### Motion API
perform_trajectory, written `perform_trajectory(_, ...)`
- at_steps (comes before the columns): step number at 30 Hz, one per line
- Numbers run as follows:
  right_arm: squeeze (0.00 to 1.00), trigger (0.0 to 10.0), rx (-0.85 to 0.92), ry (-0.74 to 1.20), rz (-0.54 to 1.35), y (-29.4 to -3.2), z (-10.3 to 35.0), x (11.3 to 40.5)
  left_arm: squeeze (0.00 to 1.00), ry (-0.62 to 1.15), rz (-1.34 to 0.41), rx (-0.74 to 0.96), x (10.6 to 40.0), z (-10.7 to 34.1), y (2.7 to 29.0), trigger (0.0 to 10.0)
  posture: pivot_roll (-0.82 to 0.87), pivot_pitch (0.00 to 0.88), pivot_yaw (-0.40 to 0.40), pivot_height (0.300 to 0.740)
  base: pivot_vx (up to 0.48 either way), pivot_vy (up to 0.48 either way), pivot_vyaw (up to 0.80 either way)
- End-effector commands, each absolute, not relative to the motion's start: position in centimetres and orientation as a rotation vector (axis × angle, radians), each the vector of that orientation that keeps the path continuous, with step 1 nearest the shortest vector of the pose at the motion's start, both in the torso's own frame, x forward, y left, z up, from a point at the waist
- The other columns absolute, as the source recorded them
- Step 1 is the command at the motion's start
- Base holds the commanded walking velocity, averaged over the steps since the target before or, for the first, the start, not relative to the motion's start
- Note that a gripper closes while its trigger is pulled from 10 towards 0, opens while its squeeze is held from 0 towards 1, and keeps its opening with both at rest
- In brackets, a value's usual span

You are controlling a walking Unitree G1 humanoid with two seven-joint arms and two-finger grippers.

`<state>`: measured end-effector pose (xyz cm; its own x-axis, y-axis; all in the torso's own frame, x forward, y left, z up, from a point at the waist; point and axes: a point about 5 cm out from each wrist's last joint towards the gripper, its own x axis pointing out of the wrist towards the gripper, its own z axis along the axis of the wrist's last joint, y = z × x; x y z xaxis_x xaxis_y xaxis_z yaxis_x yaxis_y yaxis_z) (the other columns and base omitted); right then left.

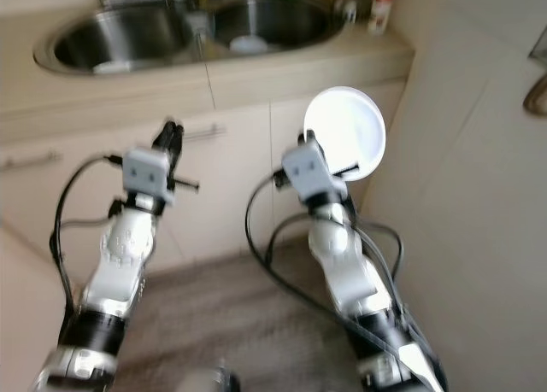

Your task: Kitchen organization

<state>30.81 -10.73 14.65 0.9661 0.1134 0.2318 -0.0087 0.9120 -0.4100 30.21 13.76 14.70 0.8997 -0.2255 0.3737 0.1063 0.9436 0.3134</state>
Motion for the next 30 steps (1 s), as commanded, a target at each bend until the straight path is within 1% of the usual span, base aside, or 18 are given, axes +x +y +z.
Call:
perform_trajectory(1,0.00,10.0,-0.405,-0.267,0.043,-11.1,15.1,31.1,0.00,-0.433,-0.193,0.304,30.3,15.0,13.6,10.0,0.16,0.000,-0.026,0.740,0.480,0.000,0.00)
perform_trajectory(7,0.00,10.0,-0.438,-0.276,0.054,-10.9,15.2,31.1,0.00,-0.435,-0.194,0.306,30.3,15.1,13.6,10.0,0.16,0.000,-0.023,0.740,0.480,0.000,0.00)
perform_trajectory(10,0.00,10.0,-0.506,-0.298,0.057,-10.6,15.3,31.1,0.00,-0.439,-0.193,0.308,30.3,15.1,13.6,10.0,0.17,0.000,-0.023,0.740,0.480,0.000,0.80)
perform_trajectory(14,0.00,10.0,-0.468,-0.374,0.027,-10.7,16.4,30.9,0.00,-0.459,-0.170,0.315,30.4,15.5,13.9,10.0,0.17,0.000,-0.022,0.740,0.480,0.000,0.80)
perform_trajectory(19,0.00,10.0,-0.425,-0.421,0.018,-10.9,17.1,30.7,0.00,-0.455,-0.170,0.317,30.4,15.5,13.9,10.0,0.17,0.000,-0.022,0.740,0.480,0.000,0.80)
perform_trajectory(20,0.00,10.0,-0.411,-0.432,0.017,-10.9,17.3,30.7,0.00,-0.455,-0.171,0.318,30.4,15.5,13.9,10.0,0.17,0.000,-0.022,0.740,0.480,0.000,0.00)
perform_trajectory(22,0.00,10.0,-0.436,-0.438,0.022,-10.8,17.4,30.7,0.00,-0.456,-0.173,0.318,30.4,15.5,13.9,10.0,0.17,0.000,-0.022,0.740,0.480,0.000,0.00)
perform_trajectory(24,0.00,10.0,-0.509,-0.467,0.002,-10.8,17.8,30.7,0.00,-0.458,-0.173,0.319,30.4,15.5,13.9,10.0,0.17,0.000,-0.022,0.740,0.480,0.000,0.80)
perform_trajectory(26,0.00,10.0,-0.518,-0.493,-0.003,-10.7,18.0,30.6,0.00,-0.459,-0.172,0.319,30.4,15.5,13.9,10.0,0.17,0.000,-0.022,0.740,0.480,0.000,0.80)
perform_trajectory(29,0.00,10.0,-0.509,-0.597,-0.050,-11.0,19.4,30.0,0.00,-0.461,-0.172,0.318,30.4,15.5,13.8,10.0,0.17,0.000,-0.021,0.740,0.476,0.000,0.80)
perform_trajectory(30,0.00,10.0,-0.545,-0.672,-0.056,-10.8,20.2,29.7,0.00,-0.461,-0.172,0.317,30.4,15.5,13.8,10.0,0.17,0.000,-0.020,0.740,0.458,0.000,0.00)
